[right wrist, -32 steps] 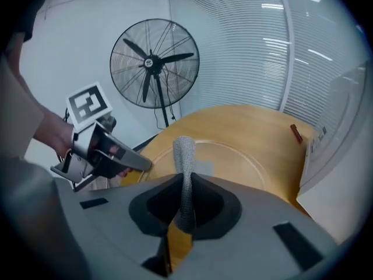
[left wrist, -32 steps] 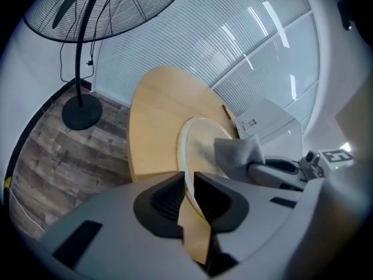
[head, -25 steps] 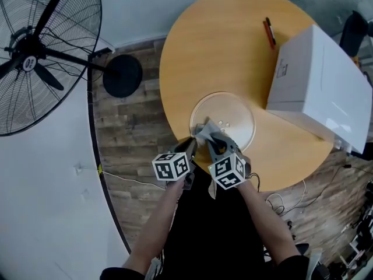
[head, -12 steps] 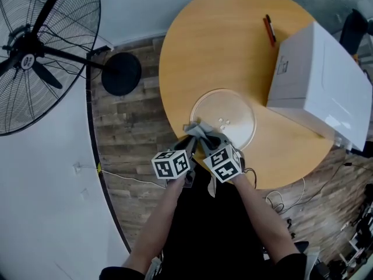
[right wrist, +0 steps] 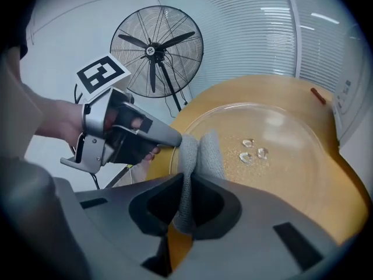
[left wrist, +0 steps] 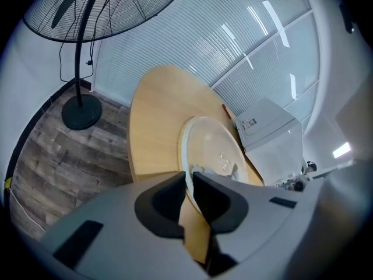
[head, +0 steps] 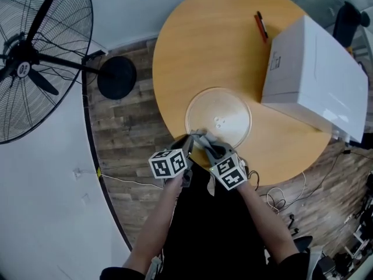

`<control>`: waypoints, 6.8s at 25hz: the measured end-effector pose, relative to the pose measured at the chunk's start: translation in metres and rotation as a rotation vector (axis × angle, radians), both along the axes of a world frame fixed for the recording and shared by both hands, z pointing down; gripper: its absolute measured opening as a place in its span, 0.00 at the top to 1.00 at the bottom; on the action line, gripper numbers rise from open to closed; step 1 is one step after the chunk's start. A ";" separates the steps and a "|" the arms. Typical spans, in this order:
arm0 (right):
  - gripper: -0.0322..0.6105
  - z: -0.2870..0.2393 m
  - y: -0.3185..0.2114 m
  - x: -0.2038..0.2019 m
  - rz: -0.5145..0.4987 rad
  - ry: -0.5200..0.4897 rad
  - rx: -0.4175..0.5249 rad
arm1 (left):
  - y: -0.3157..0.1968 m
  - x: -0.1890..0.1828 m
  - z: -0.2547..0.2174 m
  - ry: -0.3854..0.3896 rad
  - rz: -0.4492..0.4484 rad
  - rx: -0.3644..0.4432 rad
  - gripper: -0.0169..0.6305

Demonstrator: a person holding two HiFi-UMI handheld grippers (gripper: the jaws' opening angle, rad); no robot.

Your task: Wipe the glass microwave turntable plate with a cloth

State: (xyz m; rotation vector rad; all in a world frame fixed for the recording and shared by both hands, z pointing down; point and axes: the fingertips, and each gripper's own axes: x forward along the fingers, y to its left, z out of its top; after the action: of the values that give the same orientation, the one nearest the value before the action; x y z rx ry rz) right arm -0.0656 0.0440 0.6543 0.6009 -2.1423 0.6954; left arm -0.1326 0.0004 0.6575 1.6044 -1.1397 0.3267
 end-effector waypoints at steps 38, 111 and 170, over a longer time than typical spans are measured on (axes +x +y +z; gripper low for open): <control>0.89 -0.008 -0.177 0.105 0.273 0.094 0.162 | -0.001 0.001 0.000 0.018 0.057 -0.014 0.92; 0.89 -0.002 -0.072 0.050 -0.035 0.020 0.043 | -0.003 -0.001 0.000 -0.017 0.055 0.009 0.93; 0.88 -0.100 -0.016 0.108 0.311 -0.055 0.255 | 0.010 0.005 -0.033 -0.109 0.031 0.100 0.89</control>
State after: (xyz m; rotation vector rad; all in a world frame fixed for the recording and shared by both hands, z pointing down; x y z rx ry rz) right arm 0.0428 0.0279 0.5546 1.0796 -2.2297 0.6110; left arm -0.1276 0.0103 0.6248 1.7105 -1.2314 0.3862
